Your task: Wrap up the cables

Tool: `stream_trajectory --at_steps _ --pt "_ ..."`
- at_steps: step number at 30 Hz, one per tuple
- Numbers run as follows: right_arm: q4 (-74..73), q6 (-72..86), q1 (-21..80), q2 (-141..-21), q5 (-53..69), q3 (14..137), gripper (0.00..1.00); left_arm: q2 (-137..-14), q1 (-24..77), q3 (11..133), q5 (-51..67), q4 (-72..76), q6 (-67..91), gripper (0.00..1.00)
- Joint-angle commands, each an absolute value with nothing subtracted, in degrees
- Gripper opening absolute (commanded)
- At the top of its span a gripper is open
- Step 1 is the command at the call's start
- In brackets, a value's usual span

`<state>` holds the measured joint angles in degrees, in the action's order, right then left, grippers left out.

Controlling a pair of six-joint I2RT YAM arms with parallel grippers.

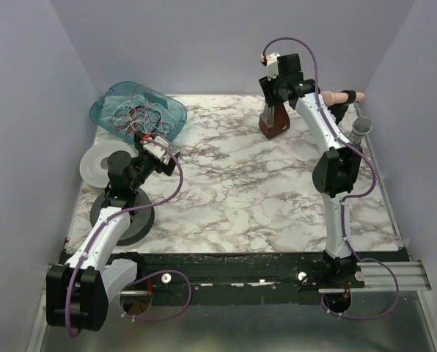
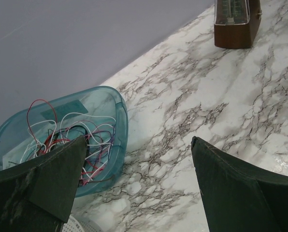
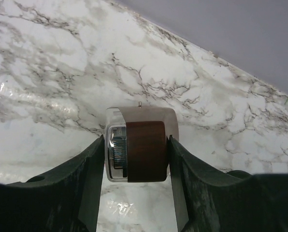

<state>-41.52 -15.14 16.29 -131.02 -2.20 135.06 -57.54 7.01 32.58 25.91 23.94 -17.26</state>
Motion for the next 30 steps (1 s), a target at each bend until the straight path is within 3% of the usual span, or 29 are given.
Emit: stream_trajectory --at_steps 1,7,8,10,12,16,19,23,26,28,30 --pt "-34.54 -17.84 14.51 -129.99 -8.79 137.91 0.01 -56.51 7.21 31.29 23.99 23.55 -16.96 0.99" --pt "-37.0 -13.8 11.16 -129.82 -5.9 136.15 0.01 -57.04 7.21 31.38 23.99 23.73 -17.49 0.99" --pt "-36.83 -14.23 11.16 -129.47 -4.15 135.62 0.06 -57.13 7.29 31.46 23.99 23.82 -17.49 0.99" --pt "-36.91 -15.64 11.16 -128.76 2.34 134.74 0.33 -57.39 7.29 31.46 24.08 23.99 -17.14 0.99" --pt "-36.74 -15.56 11.16 -128.15 4.04 134.04 0.51 -57.48 7.29 31.46 24.43 24.08 -16.7 0.99" --pt "-35.95 -15.21 11.16 -127.09 3.78 132.19 0.63 -57.04 7.21 31.55 24.17 23.47 -16.26 0.99" --pt "-35.77 -14.59 11.16 -126.91 4.04 132.1 0.67 -56.95 7.21 31.55 23.12 23.12 -16.26 0.99" --pt "-35.25 -14.41 11.16 -126.74 2.2 132.01 0.86 -56.51 7.29 31.82 22.76 22.5 -16.17 0.99" --pt "-34.81 -15.03 11.16 -126.3 1.85 131.4 0.87 -56.34 7.21 31.73 22.85 22.24 -16.26 0.99" --pt "-34.63 -15.29 11.16 -126.12 1.5 131.4 1.0 -56.34 7.29 31.64 22.94 22.15 -16.08 0.99" --pt "-33.75 -15.64 11.16 -125.42 1.84 131.13 1.0 -56.34 7.21 31.82 23.03 21.97 -15.73 0.99"
